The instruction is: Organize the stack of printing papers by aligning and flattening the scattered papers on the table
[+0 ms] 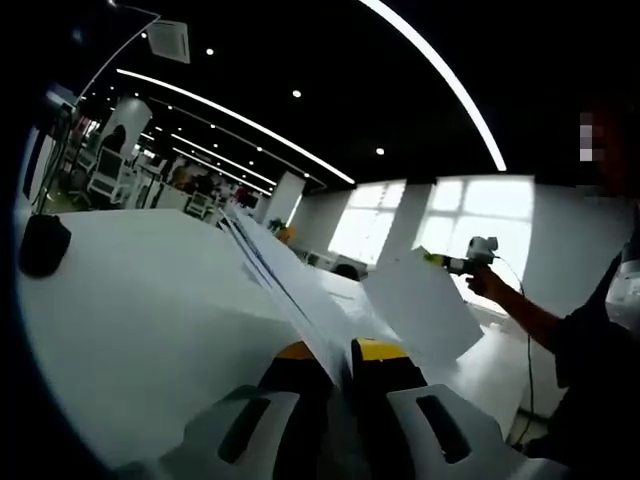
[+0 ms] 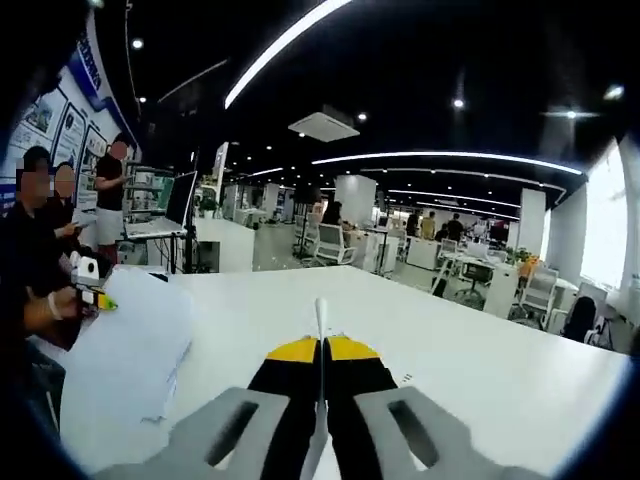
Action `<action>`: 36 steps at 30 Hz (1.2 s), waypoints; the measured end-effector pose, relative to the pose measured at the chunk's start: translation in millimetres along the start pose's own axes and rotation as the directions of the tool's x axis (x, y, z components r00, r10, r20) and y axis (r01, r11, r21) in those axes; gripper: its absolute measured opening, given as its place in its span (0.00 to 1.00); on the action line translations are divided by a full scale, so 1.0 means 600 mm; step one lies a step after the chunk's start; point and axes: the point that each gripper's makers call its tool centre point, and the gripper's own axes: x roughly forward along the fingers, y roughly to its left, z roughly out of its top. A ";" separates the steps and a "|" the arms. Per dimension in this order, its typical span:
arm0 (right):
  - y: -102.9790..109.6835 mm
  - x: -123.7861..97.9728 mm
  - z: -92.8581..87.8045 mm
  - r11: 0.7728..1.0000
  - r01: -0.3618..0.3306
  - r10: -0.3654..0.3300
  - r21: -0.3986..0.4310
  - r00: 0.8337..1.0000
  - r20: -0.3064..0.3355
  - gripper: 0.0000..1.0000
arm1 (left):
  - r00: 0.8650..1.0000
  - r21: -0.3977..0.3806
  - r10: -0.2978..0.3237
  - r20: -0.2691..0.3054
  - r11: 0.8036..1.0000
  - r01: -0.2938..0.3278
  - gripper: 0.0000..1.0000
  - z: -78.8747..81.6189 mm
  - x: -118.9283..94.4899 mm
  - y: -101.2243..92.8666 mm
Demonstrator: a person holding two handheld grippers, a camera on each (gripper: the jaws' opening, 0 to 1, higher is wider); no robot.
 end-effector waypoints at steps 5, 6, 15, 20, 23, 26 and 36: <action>0.048 -0.013 0.045 0.998 -0.055 0.056 -0.009 0.997 0.050 0.00 | 1.000 -0.002 -0.002 -0.001 1.000 0.002 0.13 0.003 0.000 0.008; 0.057 -0.016 0.054 0.998 -0.063 0.064 -0.018 0.996 0.059 0.00 | 1.000 -0.002 -0.002 -0.001 1.000 0.002 0.13 0.003 0.001 0.010; 0.141 -0.035 0.124 0.987 -0.155 0.158 -0.042 0.982 0.107 0.00 | 1.000 -0.001 -0.004 0.000 1.000 0.004 0.13 0.003 0.003 0.012; 0.183 -0.038 0.144 0.980 -0.188 0.195 -0.071 0.974 0.117 0.00 | 1.000 -0.002 -0.005 0.003 1.000 0.005 0.13 0.002 0.005 0.008; 0.214 -0.041 0.155 0.970 -0.239 0.243 -0.045 0.962 0.126 0.00 | 1.000 -0.003 -0.007 0.004 1.000 0.007 0.13 0.001 0.006 0.006; 0.228 -0.043 0.166 0.966 -0.253 0.257 -0.046 0.957 0.135 0.00 | 1.000 -0.003 -0.008 0.004 1.000 0.008 0.13 0.000 0.006 0.006; 0.350 -0.063 0.214 0.919 -0.379 0.393 -0.106 0.905 0.166 0.00 | 1.000 -0.006 -0.011 0.006 1.000 0.011 0.13 0.000 0.006 0.003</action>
